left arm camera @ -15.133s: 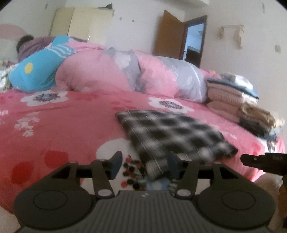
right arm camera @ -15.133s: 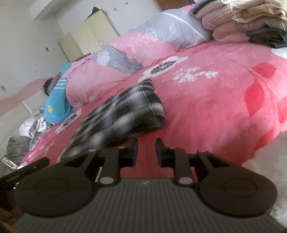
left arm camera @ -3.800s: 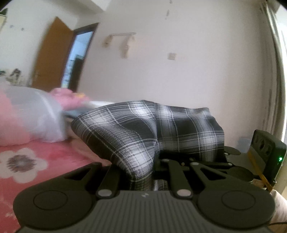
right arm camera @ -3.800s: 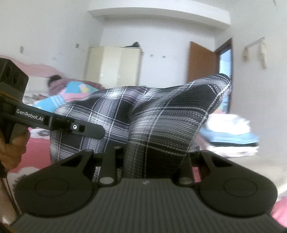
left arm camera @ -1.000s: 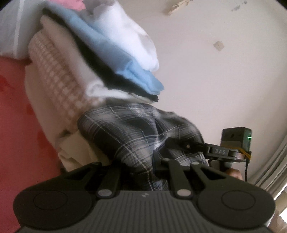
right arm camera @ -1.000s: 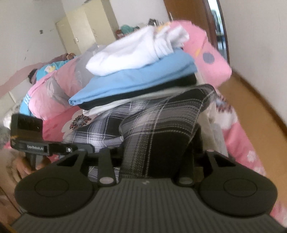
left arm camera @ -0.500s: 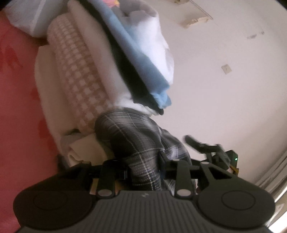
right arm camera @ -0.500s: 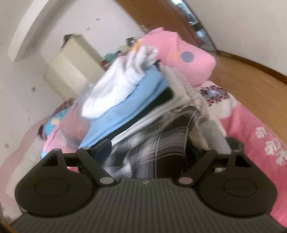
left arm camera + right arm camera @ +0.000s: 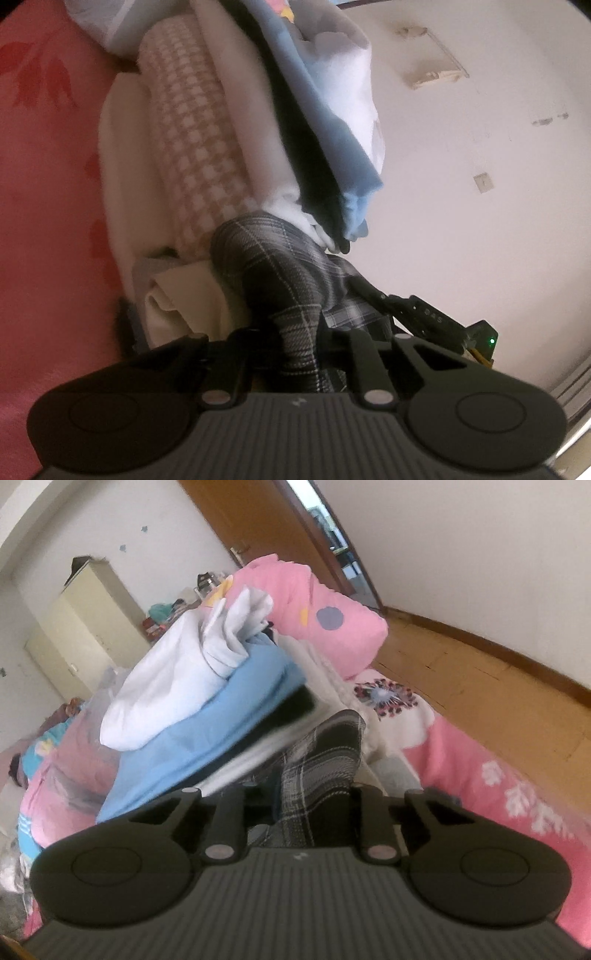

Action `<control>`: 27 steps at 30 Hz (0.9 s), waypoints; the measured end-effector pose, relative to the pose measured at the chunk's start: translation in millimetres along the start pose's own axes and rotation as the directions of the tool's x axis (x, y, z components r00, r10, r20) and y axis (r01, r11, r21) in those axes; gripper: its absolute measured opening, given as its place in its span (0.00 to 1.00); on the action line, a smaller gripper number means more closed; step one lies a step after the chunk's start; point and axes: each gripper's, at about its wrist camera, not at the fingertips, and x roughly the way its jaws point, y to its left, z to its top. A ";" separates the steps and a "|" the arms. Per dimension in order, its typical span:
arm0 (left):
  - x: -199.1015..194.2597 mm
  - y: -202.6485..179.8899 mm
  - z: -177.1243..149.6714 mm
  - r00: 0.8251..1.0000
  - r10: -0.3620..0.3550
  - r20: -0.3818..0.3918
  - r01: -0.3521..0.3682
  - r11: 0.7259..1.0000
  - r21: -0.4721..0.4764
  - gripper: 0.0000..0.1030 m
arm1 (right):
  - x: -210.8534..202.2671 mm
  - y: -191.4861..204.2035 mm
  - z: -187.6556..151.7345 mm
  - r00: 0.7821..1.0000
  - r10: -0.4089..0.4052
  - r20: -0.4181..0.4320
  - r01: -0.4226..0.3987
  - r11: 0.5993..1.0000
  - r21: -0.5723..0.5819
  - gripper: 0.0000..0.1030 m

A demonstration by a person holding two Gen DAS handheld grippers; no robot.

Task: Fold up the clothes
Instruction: 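Lower the plaid bundle onto the clothes stack with both grippers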

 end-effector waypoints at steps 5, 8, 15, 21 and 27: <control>8.2 3.4 -5.8 1.000 0.002 0.006 -0.002 1.000 -0.022 0.13 | 15.2 -6.1 10.2 0.998 -0.061 -0.016 0.060 0.997 -0.057 0.08; 8.8 1.0 -7.1 1.000 0.006 0.009 -0.006 1.000 0.003 0.16 | 26.7 -13.5 7.9 0.993 -0.098 -0.063 0.095 0.994 -0.060 0.10; -6.6 3.3 0.5 0.998 0.001 0.068 -0.002 1.000 0.012 0.34 | 3.0 17.2 6.1 0.977 -0.205 0.065 0.214 0.955 -0.205 0.19; -7.5 -5.5 11.3 0.987 0.092 0.134 -0.100 0.994 0.051 0.38 | -10.1 54.9 -0.1 0.963 -0.196 0.185 0.253 0.894 -0.371 0.19; -19.7 8.4 12.8 0.975 0.189 0.116 -0.192 0.981 0.014 0.41 | 39.9 54.3 -5.9 0.966 -0.256 0.044 0.249 0.868 -0.430 0.18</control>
